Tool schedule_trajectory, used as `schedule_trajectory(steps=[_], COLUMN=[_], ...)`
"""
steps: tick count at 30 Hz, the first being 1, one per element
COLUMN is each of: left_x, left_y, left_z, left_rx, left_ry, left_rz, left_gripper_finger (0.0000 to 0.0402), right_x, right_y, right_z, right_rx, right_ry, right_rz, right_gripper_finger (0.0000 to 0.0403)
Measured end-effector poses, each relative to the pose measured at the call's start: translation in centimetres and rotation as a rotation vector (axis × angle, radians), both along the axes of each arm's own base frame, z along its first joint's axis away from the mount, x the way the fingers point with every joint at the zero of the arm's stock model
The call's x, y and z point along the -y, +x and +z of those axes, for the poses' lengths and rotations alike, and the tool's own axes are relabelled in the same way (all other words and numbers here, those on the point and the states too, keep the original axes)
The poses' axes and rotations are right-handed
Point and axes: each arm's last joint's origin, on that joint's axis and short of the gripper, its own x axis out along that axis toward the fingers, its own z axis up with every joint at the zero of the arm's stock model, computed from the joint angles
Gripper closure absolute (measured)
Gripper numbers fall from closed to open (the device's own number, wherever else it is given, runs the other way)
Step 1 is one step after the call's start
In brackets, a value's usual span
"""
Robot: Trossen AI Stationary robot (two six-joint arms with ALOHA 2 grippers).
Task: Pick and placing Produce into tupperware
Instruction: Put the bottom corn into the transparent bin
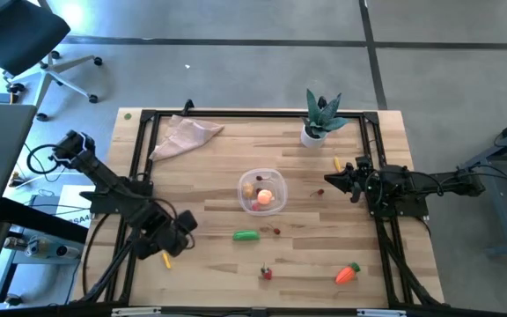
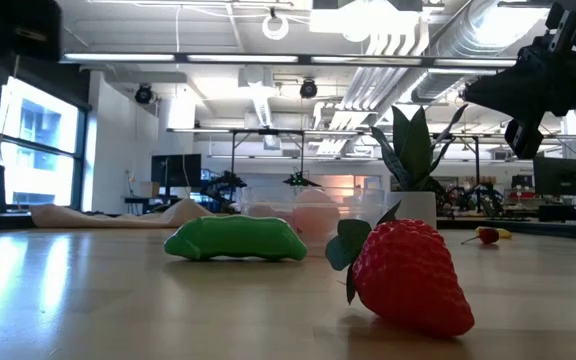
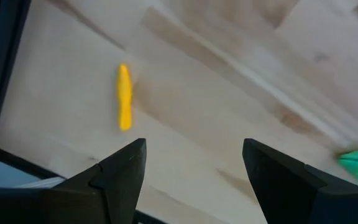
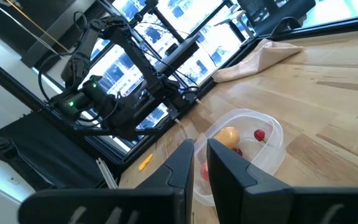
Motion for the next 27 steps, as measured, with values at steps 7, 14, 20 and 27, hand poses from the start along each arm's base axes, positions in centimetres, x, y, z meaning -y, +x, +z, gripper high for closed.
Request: schedule_trajectory(steps=[7, 14, 20, 27], left_x=[2.6, 5.1, 6.6, 7.5], left_y=[-1.9, -3.8, -4.0, -3.4], left_z=[-0.2, -0.4, -2.1, -3.9], left_rx=[-0.010, -0.004, -0.048, -0.071], left_ry=[-0.013, -0.016, 0.025, 0.060], left_rz=[0.003, -0.015, -0.043, -0.048], left_gripper_finger=[0.0145, 0.0145, 0.0145, 0.0145], right_x=[0.0, 0.0, 0.0, 0.0], right_y=[0.0, 0.0, 0.0, 0.0], right_z=[0.0, 0.0, 0.0, 0.0], right_rx=[0.001, 0.001, 0.000, 0.000], right_ry=[0.000, 0.000, 0.000, 0.000], right_rz=[0.000, 0.000, 0.000, 0.000], right_gripper_finger=[0.0366, 0.0366, 0.0366, 0.0366])
